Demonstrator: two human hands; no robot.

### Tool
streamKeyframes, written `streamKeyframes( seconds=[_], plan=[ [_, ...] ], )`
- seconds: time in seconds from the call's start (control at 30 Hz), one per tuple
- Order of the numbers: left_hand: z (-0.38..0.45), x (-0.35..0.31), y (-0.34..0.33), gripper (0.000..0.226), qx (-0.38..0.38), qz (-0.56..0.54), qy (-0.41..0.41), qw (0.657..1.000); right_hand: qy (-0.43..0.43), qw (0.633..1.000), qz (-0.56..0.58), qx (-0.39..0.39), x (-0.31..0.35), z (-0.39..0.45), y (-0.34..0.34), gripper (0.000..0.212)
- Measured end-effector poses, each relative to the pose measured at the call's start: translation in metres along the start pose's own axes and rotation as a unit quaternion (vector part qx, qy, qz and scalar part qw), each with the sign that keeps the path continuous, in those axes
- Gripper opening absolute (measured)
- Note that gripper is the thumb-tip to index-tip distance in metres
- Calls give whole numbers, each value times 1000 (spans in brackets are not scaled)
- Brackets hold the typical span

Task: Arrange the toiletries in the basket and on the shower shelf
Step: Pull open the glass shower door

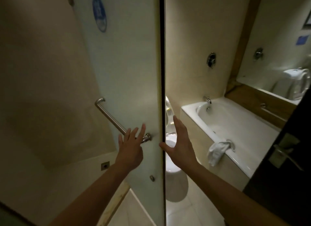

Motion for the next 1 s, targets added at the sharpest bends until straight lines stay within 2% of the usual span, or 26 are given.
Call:
streamKeyframes(
  seconds=[0.17,0.27,0.37,0.47,0.6,0.7,1.0],
  plan=[
    [13,-12,-18,101,18,33,-72,997,-23,993,-99,-55,10,6,2,98],
    [18,-17,-27,101,27,41,-114,992,-55,986,-141,-71,13,14,5,100],
    [27,-23,-32,100,35,56,-120,991,-56,976,-194,-77,15,23,11,108],
    [37,-33,-39,98,39,67,-117,990,21,945,-308,-110,17,33,21,112],
    [53,-41,-47,97,38,84,-117,989,171,861,-468,-97,18,49,25,108],
    [67,-50,-54,96,37,96,-115,988,198,825,-526,-68,9,61,24,105],
    [103,-67,-71,94,35,107,-100,989,219,816,-531,-67,-30,106,41,109]
  ],
)
Point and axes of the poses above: each hand's wrist, its own z-axis towards the middle knuckle, its own y-axis out of the back of the hand, x = y × z, the point moved 6 cm from there along z, towards the middle knuckle
